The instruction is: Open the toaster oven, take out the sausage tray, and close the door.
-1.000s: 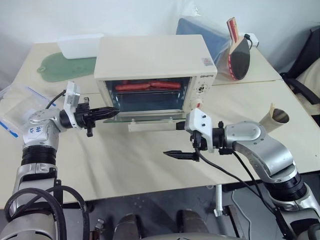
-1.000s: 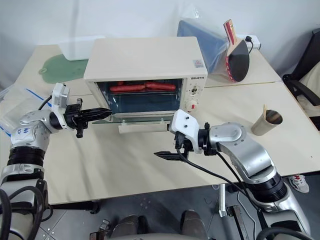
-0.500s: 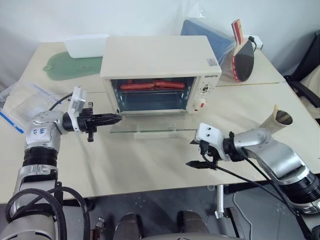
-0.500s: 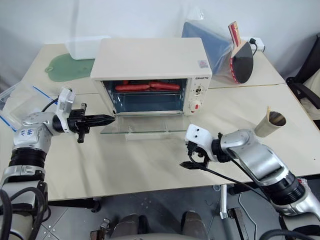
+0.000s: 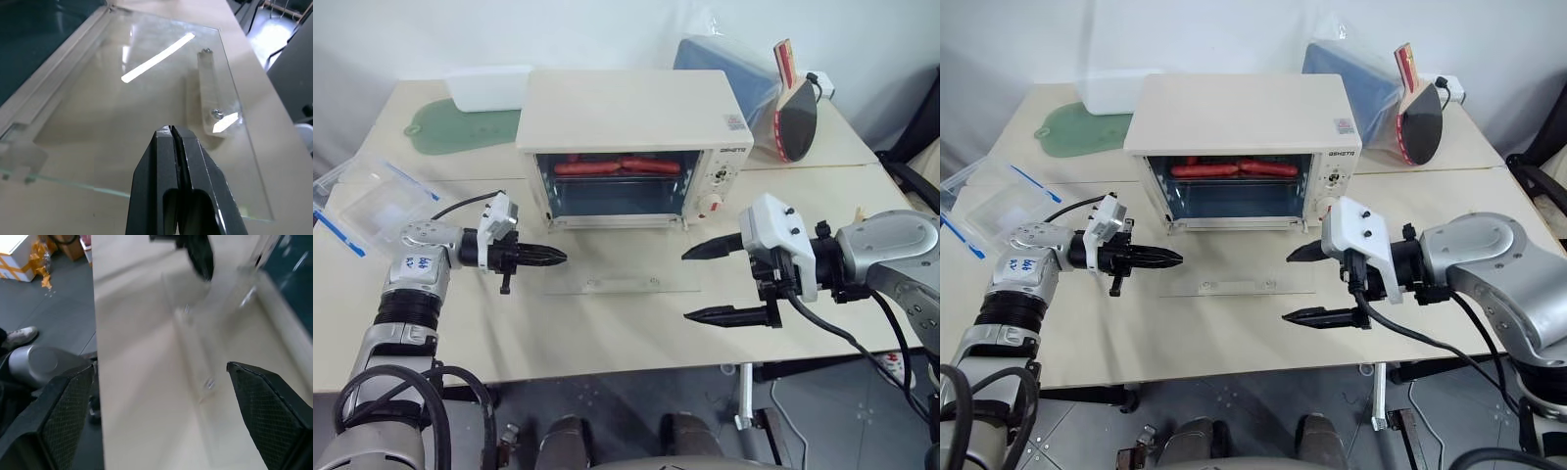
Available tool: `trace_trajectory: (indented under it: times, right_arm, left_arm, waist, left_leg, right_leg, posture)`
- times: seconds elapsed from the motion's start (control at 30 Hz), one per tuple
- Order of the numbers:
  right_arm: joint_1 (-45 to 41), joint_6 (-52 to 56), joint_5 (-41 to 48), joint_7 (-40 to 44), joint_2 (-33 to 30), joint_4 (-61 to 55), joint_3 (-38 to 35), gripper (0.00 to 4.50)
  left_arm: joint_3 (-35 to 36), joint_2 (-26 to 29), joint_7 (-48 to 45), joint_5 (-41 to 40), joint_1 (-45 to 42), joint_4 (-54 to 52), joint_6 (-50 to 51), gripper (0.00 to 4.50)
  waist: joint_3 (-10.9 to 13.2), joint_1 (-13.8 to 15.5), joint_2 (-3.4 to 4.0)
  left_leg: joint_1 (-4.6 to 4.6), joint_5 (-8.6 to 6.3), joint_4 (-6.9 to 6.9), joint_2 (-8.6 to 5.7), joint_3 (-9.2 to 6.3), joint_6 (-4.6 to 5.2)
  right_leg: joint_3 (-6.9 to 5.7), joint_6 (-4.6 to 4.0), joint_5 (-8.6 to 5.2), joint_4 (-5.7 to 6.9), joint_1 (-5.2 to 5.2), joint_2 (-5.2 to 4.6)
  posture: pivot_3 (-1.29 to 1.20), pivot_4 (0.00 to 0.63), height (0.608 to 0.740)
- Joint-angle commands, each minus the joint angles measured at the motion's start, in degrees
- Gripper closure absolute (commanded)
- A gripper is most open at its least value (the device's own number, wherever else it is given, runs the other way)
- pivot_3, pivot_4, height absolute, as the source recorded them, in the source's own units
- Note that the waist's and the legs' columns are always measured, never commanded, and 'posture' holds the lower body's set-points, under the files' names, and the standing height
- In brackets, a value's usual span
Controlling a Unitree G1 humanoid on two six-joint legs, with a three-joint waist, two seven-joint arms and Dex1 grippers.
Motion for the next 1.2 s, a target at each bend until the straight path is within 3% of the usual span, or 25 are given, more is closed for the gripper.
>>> trace_trajectory:
  times: [0.03, 0.3, 0.57, 0.9, 1.2]
  right_arm:
    - [-6.3, -2.3, -7.6, -6.6, 3.2, 3.1, 6.1, 0.0]
    - [-13.3, -11.3, -26.4, -18.7, 15.2, 12.3, 20.1, 0.0]
    - [-18.9, -17.2, -42.3, -29.3, 24.8, 25.5, 26.5, 0.0]
    - [-23.2, -25.8, -55.0, -31.0, 31.1, 40.1, 32.0, 0.0]
    - [-23.6, -32.7, -60.6, -31.3, 35.7, 48.3, 32.3, 0.0]
  left_arm:
    - [-1.6, 0.2, -3.1, 1.4, 1.4, -1.0, -2.7, 4.48]
    - [-1.7, 0.1, 1.6, 3.4, 4.8, -2.0, -10.8, 4.48]
    - [11.4, -3.3, 14.8, -10.9, 17.4, -23.3, 2.7, 4.48]
    - [22.2, -12.1, 35.4, -19.7, 29.6, -42.8, 7.5, 4.48]
    - [24.9, -12.8, 39.7, -25.0, 38.9, -52.1, 11.1, 4.48]
  waist:
    - [0.0, -0.2, 0.0]
    - [0.0, -0.4, 0.01]
    - [0.0, -1.9, 0.03]
    - [0.0, -3.5, 0.02]
    - [0.0, -4.3, 0.03]
  left_leg:
    - [0.0, 0.0, 0.0, 0.0, 0.0, 0.0]
    - [0.01, 0.0, -0.01, 0.0, 0.09, 0.0]
    - [0.0, 0.0, -0.02, 0.0, 0.09, 0.0]
    - [0.01, 0.0, -0.08, 0.01, 0.0, 0.0]
    - [0.04, 0.0, -0.16, 0.01, -0.04, -0.02]
  right_leg:
    - [0.0, 0.0, 0.0, 0.01, 0.0, 0.0]
    - [-0.03, -0.01, 0.0, 0.12, -0.11, -0.03]
    - [-0.16, -0.01, 0.0, 0.3, -0.19, -0.15]
    - [-0.25, -0.01, 0.0, 0.39, -0.19, -0.19]
    - [-0.24, -0.01, 0.0, 0.38, -0.16, -0.19]
  posture:
    - [0.0, 0.15, 0.74]
    - [0.0, 0.15, 0.74]
    - [0.0, 0.15, 0.74]
    - [0.0, 0.15, 0.74]
    - [0.0, 0.15, 0.74]
